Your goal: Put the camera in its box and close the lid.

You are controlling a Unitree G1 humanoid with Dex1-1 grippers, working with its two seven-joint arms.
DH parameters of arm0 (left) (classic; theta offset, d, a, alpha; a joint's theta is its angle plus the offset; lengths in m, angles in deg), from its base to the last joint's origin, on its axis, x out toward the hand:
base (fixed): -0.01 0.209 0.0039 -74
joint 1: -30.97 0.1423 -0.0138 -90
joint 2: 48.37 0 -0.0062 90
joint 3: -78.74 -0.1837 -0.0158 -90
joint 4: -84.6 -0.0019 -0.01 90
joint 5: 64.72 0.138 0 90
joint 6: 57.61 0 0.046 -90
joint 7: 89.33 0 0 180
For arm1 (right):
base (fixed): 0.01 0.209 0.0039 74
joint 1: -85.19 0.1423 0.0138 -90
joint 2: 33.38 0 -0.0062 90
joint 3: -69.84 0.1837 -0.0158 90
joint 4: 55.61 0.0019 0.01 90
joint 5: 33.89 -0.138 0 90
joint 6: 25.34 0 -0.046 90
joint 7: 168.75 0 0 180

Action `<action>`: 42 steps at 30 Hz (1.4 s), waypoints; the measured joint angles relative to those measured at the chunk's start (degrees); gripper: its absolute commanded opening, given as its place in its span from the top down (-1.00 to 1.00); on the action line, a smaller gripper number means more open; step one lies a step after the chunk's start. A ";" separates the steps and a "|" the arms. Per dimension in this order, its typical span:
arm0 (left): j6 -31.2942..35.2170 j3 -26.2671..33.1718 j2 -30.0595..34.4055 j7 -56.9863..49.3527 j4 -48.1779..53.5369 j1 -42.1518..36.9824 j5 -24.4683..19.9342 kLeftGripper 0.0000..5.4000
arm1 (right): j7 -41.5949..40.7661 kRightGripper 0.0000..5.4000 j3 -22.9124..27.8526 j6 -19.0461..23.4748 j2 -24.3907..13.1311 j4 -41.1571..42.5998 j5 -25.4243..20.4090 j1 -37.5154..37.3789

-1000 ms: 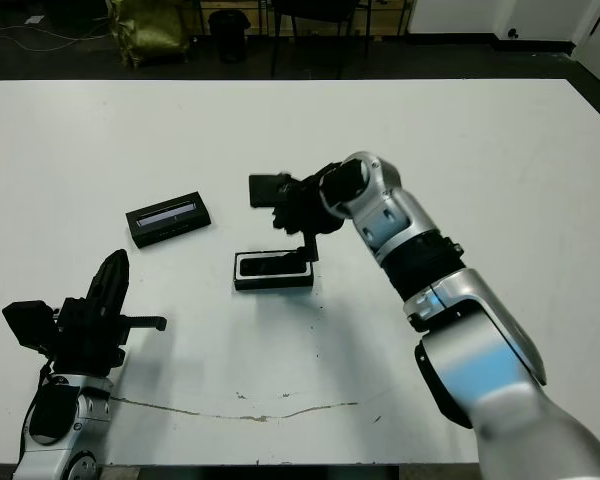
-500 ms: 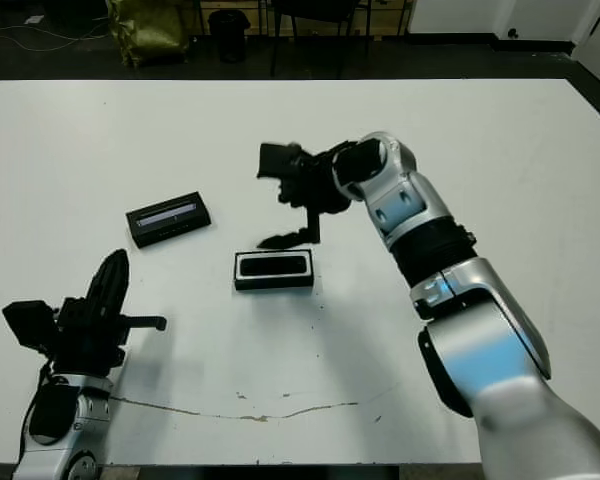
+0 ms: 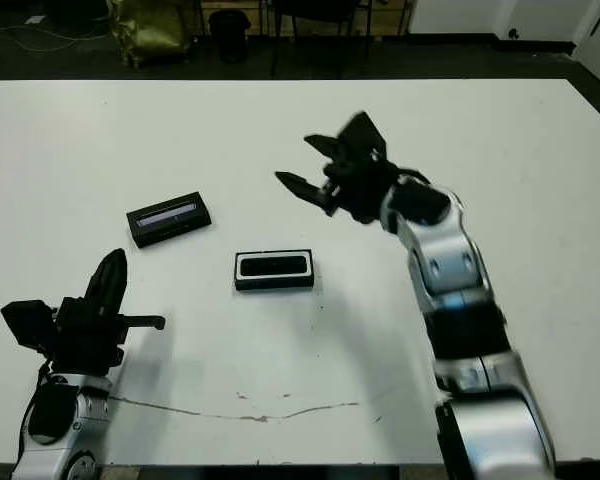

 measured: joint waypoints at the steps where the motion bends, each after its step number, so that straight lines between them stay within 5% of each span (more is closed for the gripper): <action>1: -0.28 0.11 0.08 0.25 -0.17 -0.06 -0.11 1.00 | 0.70 0.47 0.86 0.00 -0.18 1.55 -0.76 -1.94; 7: -1.51 1.67 1.76 2.05 -0.80 -0.65 -1.13 1.00 | 4.40 0.98 5.28 -0.55 -1.82 10.26 -3.63 -15.80; 17: 1.92 6.77 9.58 5.67 2.31 -4.20 -3.06 1.00 | 8.30 0.99 9.44 -6.00 -0.79 18.62 -10.56 -34.07; 22: 6.46 10.44 16.74 8.55 3.22 -8.99 -4.89 1.00 | 13.46 0.99 9.49 -0.46 -1.05 27.73 -12.32 -36.17; 28: 13.04 11.88 25.35 13.98 0.78 -15.73 -6.09 1.00 | 12.85 0.99 9.24 -3.13 -1.12 23.90 -12.87 -35.82; 35: 18.92 7.83 36.91 31.92 -11.26 -26.98 -8.31 0.52 | 14.72 1.00 9.01 -1.05 -1.33 27.07 -13.82 -35.94; 42: 16.87 -0.60 41.79 48.70 -26.53 -38.18 -5.75 -0.11 | 17.75 1.00 9.00 3.65 -2.27 31.53 -15.11 -36.23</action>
